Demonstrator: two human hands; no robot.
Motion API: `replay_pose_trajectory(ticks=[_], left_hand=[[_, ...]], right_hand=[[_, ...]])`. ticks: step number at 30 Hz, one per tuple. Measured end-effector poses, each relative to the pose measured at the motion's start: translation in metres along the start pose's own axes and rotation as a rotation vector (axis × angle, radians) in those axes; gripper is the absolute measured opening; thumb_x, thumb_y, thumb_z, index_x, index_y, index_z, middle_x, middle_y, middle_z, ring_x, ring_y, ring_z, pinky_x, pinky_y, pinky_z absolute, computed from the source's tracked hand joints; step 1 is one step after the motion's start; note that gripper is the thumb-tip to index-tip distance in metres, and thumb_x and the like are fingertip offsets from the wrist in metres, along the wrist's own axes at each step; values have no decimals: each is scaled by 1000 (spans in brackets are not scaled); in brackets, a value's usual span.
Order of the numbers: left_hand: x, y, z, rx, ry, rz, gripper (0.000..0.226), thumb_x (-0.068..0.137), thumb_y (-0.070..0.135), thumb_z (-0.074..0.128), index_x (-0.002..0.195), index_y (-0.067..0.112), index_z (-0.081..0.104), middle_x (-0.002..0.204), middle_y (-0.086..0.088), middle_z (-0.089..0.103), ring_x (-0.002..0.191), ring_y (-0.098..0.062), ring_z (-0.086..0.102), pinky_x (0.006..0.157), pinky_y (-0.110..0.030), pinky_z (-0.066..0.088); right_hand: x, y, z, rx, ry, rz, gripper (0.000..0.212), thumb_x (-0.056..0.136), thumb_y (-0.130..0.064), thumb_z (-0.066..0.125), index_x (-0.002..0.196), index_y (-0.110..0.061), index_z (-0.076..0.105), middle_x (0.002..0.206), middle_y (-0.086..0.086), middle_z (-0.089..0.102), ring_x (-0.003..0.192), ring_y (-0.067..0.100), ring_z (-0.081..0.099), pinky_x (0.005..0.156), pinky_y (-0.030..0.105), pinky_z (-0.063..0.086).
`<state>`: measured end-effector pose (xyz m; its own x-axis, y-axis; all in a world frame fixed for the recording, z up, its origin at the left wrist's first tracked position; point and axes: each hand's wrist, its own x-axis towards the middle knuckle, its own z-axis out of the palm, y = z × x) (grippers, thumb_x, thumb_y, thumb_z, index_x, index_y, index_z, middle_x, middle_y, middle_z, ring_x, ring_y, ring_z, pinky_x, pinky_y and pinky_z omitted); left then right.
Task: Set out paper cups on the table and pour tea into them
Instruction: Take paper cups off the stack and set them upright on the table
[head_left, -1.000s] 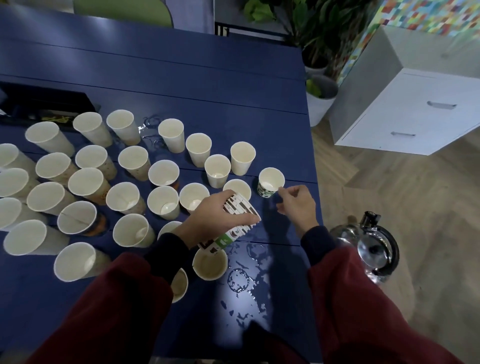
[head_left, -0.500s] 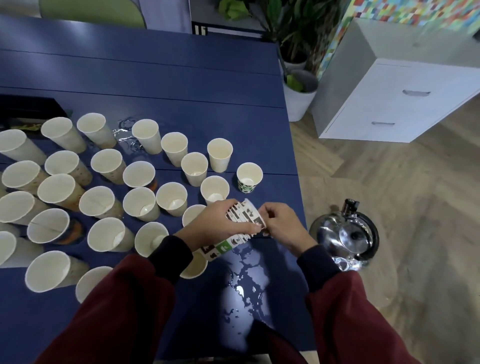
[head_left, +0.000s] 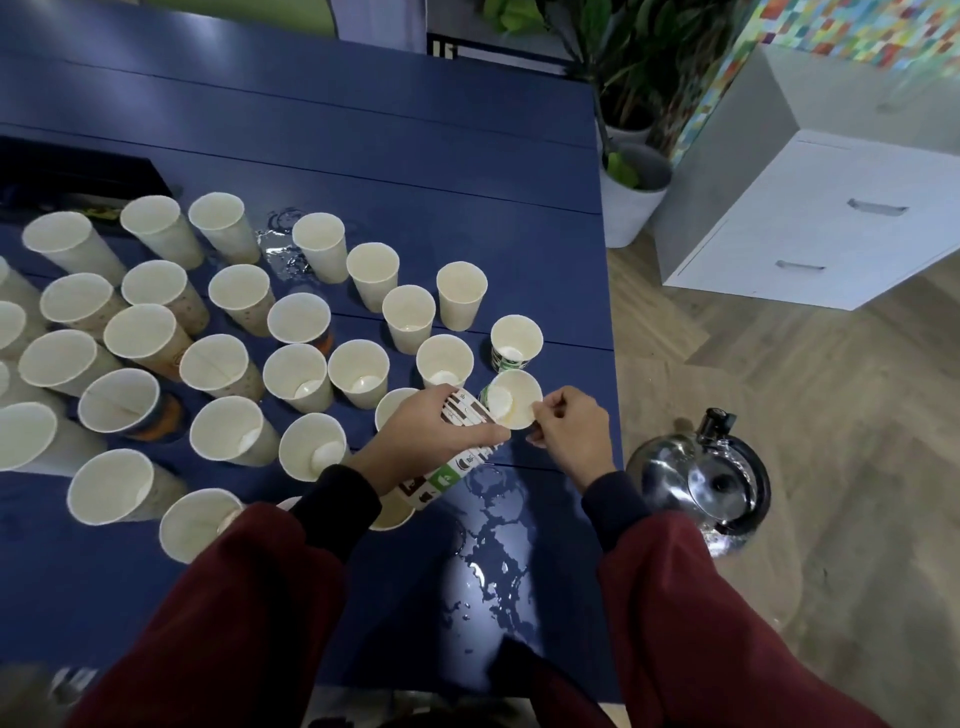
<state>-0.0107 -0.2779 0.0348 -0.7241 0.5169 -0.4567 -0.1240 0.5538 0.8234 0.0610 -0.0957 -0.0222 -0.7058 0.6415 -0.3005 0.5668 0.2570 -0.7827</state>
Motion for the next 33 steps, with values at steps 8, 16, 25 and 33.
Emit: replay_pose_trajectory(ticks=[8, 16, 25, 33], left_hand=[[-7, -2, 3, -1, -39, 31, 36, 74, 33, 88, 91, 15, 63, 76, 8, 67, 67, -3, 60, 64, -19, 48], [-15, 0, 12, 13, -91, 66, 38, 71, 36, 90, 94, 14, 69, 88, -3, 75, 84, -20, 70, 80, -36, 56], [-26, -9, 14, -1, -218, 12, 23, 72, 34, 89, 79, 22, 71, 80, 5, 76, 74, -9, 67, 82, -35, 55], [-45, -20, 4, 76, -191, 16, 56, 66, 52, 88, 89, 7, 63, 72, 2, 69, 61, -4, 58, 62, -19, 47]], right_hand=[[-25, -5, 0, 74, -110, 46, 21, 99, -27, 62, 86, -11, 65, 84, 9, 75, 65, 19, 72, 65, 32, 62], [-55, -20, -15, 113, -353, 42, 14, 95, -16, 65, 81, -11, 66, 68, 0, 64, 49, 10, 55, 50, 21, 44], [-51, -13, -33, 99, -290, 188, 29, 93, 9, 50, 75, -9, 63, 56, 1, 61, 48, 7, 52, 46, 13, 43], [-28, 24, -30, 232, 130, 255, 17, 90, 5, 57, 77, -6, 54, 94, 20, 64, 80, 30, 72, 58, 27, 60]])
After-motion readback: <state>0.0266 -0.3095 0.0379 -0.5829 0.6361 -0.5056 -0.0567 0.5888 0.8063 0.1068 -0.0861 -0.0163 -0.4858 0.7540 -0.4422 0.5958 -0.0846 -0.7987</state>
